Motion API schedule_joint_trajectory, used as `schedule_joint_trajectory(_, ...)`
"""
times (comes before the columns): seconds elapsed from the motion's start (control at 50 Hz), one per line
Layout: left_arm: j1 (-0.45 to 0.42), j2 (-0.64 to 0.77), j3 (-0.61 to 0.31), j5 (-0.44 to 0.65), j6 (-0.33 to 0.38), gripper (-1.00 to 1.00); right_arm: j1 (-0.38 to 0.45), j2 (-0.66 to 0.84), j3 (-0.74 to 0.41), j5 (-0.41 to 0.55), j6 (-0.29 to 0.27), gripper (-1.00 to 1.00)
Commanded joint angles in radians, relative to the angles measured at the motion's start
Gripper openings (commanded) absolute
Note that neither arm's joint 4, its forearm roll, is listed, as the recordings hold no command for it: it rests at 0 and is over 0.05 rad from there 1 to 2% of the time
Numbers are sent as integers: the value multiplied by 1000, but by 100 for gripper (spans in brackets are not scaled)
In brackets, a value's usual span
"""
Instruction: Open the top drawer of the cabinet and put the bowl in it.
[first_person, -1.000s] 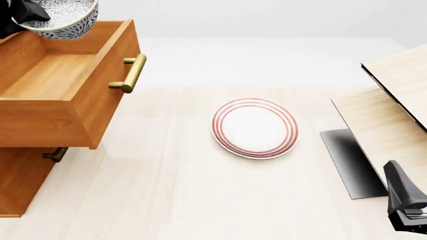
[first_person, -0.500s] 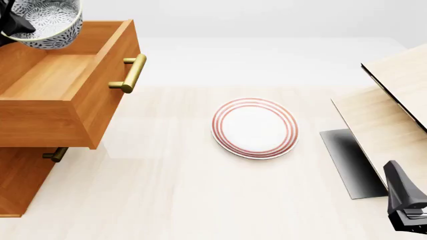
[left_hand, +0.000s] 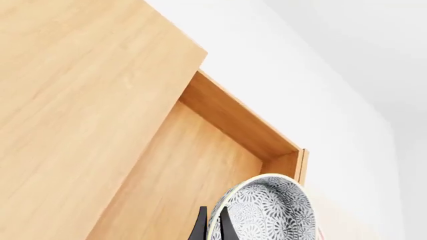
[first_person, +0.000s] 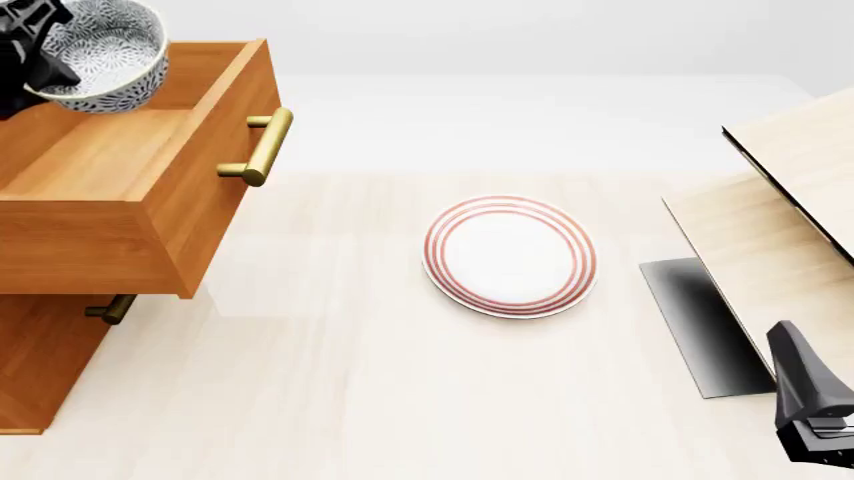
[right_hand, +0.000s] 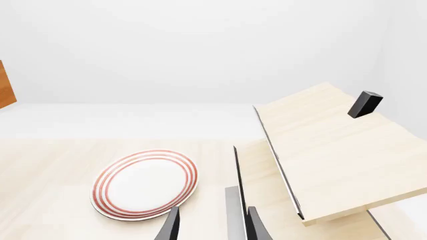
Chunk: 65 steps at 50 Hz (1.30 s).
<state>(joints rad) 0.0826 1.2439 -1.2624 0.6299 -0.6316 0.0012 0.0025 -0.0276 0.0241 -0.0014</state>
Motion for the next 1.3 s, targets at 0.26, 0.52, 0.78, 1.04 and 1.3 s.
schedule_joint_trajectory(0.26,13,64,24,-76,-15,-100,0,2,7,-8,0,100)
schedule_joint_trajectory(0.52,11,113,43,-143,-50,-100,0,1,7,-8,0,100)
schedule_joint_trajectory(0.78,43,154,73,-182,-56,-100,0,1,7,-8,0,100)
schedule_joint_trajectory(1.04,56,184,75,-187,-42,-100,0,1,7,-8,1,100)
schedule_joint_trajectory(1.3,61,207,85,-201,-39,-100,0,1,7,-8,1,100)
